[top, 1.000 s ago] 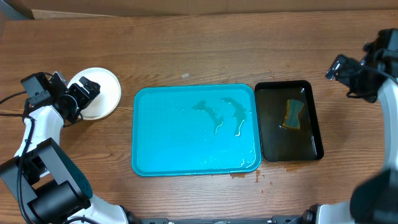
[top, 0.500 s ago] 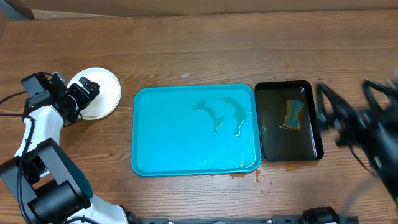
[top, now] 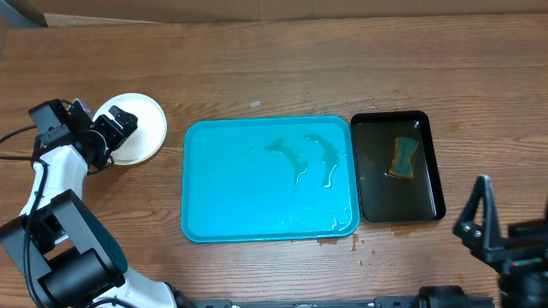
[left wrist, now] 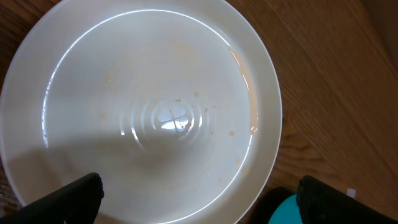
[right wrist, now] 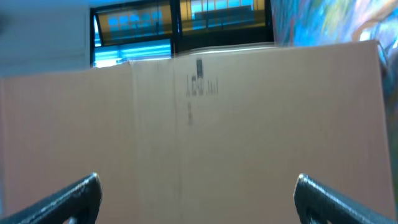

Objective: Clean dirty plates on tray and stack at the side

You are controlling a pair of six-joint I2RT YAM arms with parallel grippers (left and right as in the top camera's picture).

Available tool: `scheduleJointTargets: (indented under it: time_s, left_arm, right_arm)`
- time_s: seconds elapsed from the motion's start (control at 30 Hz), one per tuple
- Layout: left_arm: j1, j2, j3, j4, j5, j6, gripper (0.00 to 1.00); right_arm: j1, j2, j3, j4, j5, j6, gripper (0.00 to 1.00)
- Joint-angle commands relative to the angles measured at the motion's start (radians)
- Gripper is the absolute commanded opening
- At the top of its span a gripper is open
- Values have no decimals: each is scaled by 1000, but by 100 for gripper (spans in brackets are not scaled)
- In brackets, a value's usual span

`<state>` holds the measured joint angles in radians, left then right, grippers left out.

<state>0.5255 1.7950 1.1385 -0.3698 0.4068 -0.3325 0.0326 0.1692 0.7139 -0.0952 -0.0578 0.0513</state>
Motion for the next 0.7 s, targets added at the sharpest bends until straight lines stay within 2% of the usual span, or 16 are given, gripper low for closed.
scheduleJointTargets:
  time_s: [0.0,0.17,0.33,0.47,0.67]
  left_arm:
    - [2,13,5,1,-4,11,100]
    - [2,13,5,1,-4,11,100]
    - [2,13,5,1,-4,11,100]
    - [2,13,5,1,-4,11,100]
    - [2,13,5,1,-4,11,100]
  right_arm:
    - [-9,-101,-226,141,11,-6,100]
    - [-9,-166,-526,385,12,22,100]
    - [-9,-166,-705,434,8,57,100]
    - [-9,-166,-706,290,-5,43,100]
    - [-9,-166,-706,29,-49,-71,100]
